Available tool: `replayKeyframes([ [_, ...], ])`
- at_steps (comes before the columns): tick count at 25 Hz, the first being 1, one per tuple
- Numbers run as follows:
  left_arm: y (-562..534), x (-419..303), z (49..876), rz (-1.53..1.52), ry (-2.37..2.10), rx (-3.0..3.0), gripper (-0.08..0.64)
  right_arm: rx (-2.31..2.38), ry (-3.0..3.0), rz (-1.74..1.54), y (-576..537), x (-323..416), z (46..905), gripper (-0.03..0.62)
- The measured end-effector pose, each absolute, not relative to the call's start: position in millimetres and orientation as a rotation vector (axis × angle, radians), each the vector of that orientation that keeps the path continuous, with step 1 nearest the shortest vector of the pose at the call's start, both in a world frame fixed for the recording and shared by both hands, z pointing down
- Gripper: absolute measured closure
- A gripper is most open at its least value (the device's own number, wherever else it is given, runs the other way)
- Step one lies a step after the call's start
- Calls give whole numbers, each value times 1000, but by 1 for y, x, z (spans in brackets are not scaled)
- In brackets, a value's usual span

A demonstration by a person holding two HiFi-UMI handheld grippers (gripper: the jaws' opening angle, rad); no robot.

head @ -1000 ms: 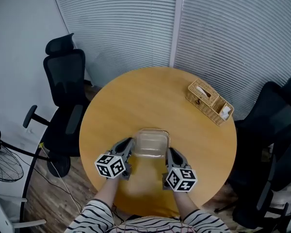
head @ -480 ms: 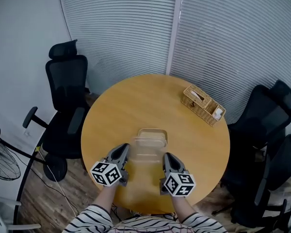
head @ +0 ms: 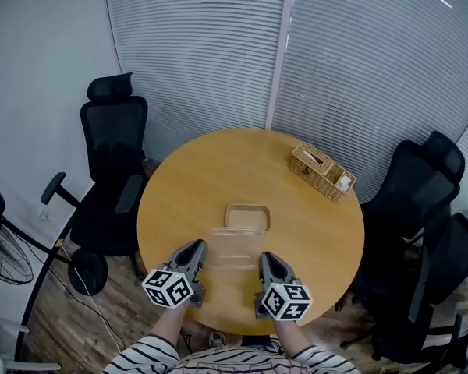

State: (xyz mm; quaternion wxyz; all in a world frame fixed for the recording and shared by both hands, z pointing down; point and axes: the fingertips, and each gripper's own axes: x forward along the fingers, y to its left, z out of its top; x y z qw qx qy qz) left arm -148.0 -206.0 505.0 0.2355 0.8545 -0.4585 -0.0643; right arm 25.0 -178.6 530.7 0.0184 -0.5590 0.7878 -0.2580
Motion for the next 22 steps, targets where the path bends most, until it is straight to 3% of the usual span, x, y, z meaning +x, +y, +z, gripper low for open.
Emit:
replayKeyframes([
  [22, -114, -193, 488, -219, -1254, 2365, 518, -1720, 2465, -827, -91, -21, 522, 552],
])
